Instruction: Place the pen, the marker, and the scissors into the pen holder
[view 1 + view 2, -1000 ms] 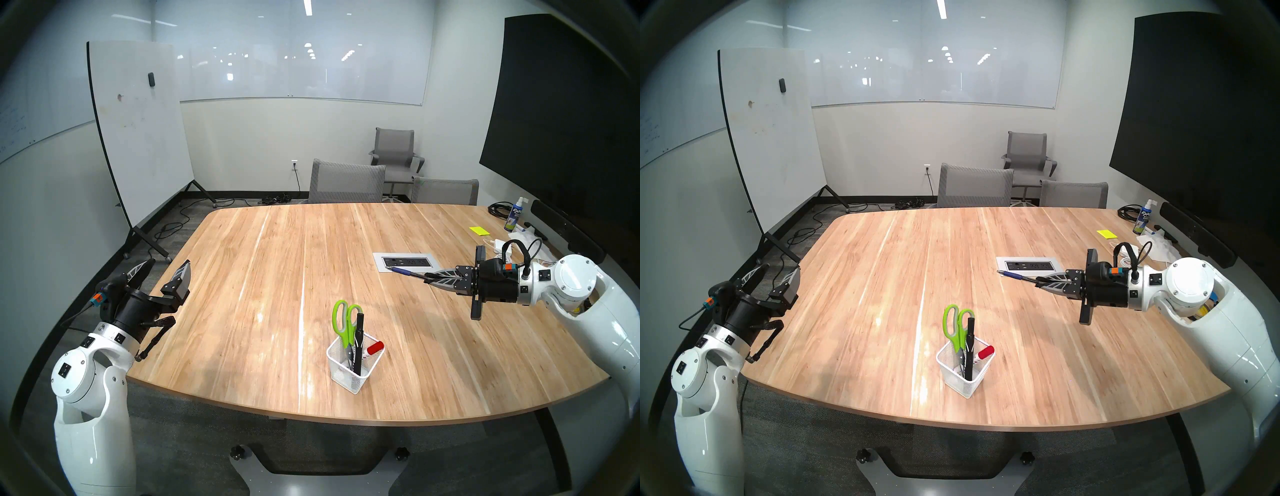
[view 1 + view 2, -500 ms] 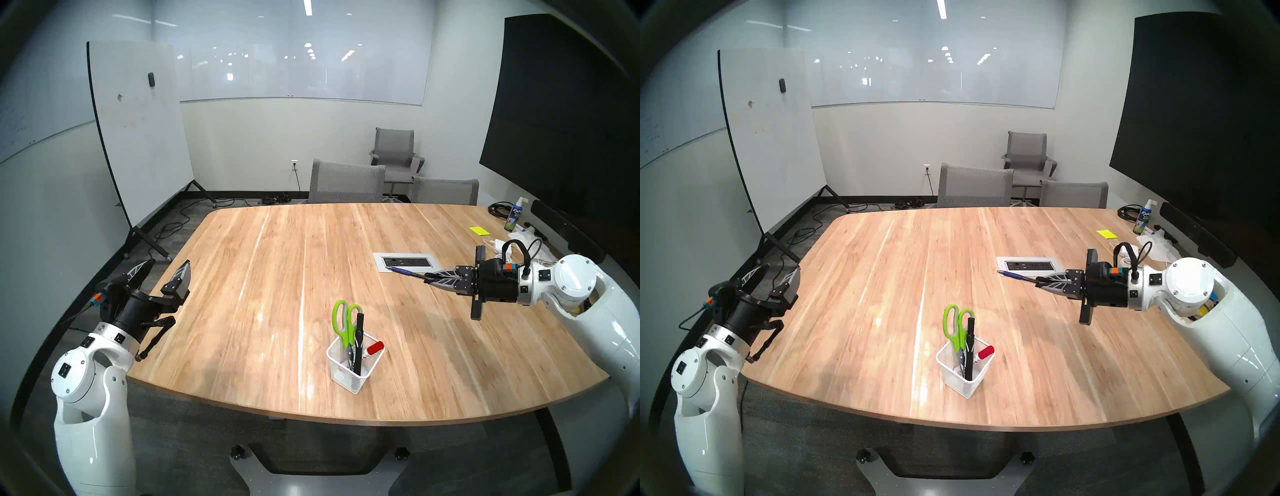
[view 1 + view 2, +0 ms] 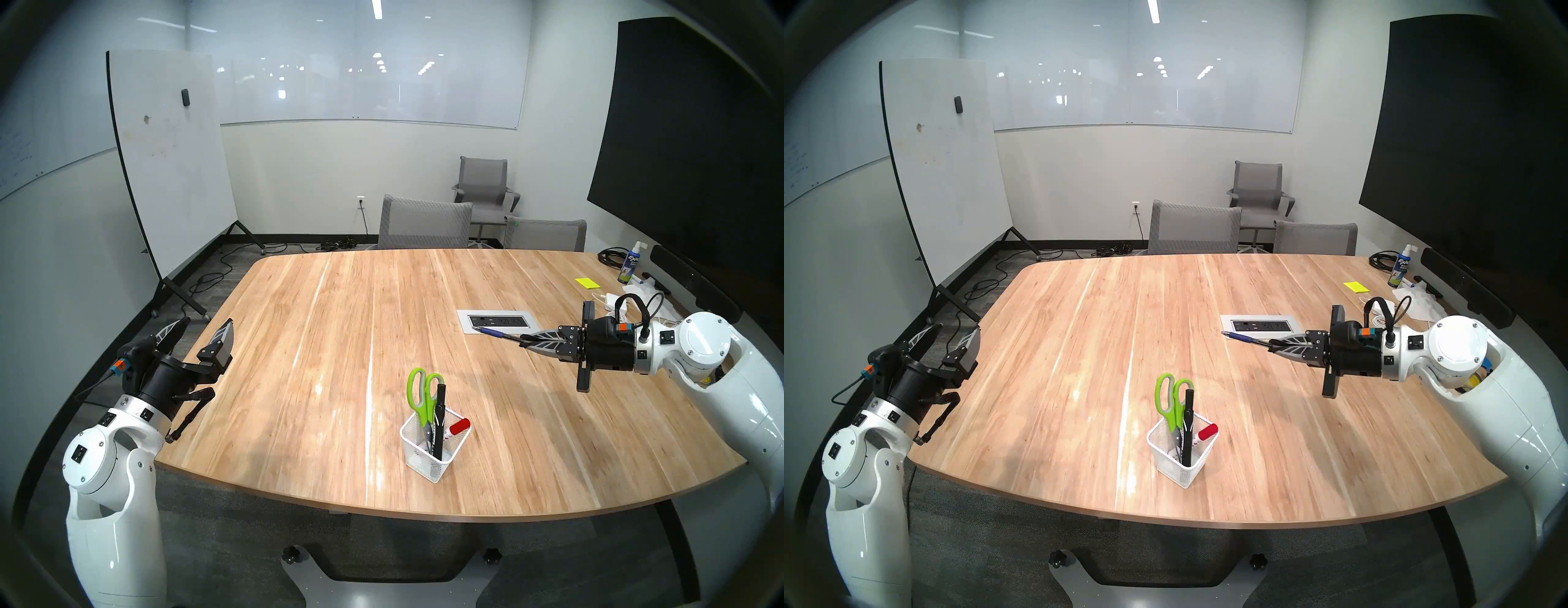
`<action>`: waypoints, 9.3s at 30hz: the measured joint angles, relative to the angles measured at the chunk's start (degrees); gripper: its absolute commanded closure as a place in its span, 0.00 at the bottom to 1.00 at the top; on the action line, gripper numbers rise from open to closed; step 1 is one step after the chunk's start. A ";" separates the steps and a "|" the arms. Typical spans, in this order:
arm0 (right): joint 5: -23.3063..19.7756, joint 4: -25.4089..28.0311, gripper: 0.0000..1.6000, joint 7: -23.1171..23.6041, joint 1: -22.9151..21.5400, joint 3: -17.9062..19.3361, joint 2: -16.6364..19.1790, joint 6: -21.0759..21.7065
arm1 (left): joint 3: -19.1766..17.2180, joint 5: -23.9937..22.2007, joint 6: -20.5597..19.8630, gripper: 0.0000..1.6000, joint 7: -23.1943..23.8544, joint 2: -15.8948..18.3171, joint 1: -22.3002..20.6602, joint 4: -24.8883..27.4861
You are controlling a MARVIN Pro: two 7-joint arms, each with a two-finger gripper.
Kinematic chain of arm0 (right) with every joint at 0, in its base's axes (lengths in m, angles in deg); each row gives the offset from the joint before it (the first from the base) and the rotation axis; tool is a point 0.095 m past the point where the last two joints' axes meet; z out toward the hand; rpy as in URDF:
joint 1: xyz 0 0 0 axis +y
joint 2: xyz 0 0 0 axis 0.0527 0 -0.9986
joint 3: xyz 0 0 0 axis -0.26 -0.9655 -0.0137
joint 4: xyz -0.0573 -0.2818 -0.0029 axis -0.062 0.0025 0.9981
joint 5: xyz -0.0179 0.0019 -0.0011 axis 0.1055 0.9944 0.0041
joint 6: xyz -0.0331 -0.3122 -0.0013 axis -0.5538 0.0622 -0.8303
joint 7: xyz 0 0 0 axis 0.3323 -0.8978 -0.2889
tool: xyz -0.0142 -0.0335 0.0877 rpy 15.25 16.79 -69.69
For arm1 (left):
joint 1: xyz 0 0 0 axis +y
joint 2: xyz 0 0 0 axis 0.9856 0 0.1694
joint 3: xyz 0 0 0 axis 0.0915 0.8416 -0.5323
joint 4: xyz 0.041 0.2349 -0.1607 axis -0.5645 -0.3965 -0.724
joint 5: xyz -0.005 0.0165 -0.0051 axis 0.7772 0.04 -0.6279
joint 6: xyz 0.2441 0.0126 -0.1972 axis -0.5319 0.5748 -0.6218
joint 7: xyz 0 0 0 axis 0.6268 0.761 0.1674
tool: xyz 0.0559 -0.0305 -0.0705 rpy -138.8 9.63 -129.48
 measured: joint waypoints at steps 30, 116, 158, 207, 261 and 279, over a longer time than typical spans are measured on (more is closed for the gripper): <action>0.00 0.00 1.00 0.00 0.00 0.00 0.00 0.00 | -0.02 0.00 -0.01 0.00 0.00 0.00 -0.01 0.00; 0.00 0.00 1.00 0.00 0.00 0.00 0.00 0.00 | -0.13 0.09 -0.11 0.00 0.26 -0.06 -0.14 0.00; 0.00 0.00 1.00 0.00 0.00 0.00 0.00 0.00 | -0.15 0.12 -0.14 0.00 0.30 -0.09 -0.16 0.00; 0.00 0.00 1.00 0.00 0.00 0.00 0.00 0.00 | -0.17 0.15 -0.16 0.00 0.34 -0.13 -0.18 0.00; 0.00 0.00 1.00 0.00 0.00 0.00 0.00 0.00 | -0.20 0.19 -0.17 0.00 0.39 -0.18 -0.20 0.00; 0.00 0.00 1.00 0.00 0.00 0.00 0.00 -0.01 | -0.21 0.20 -0.18 0.00 0.40 -0.18 -0.21 0.00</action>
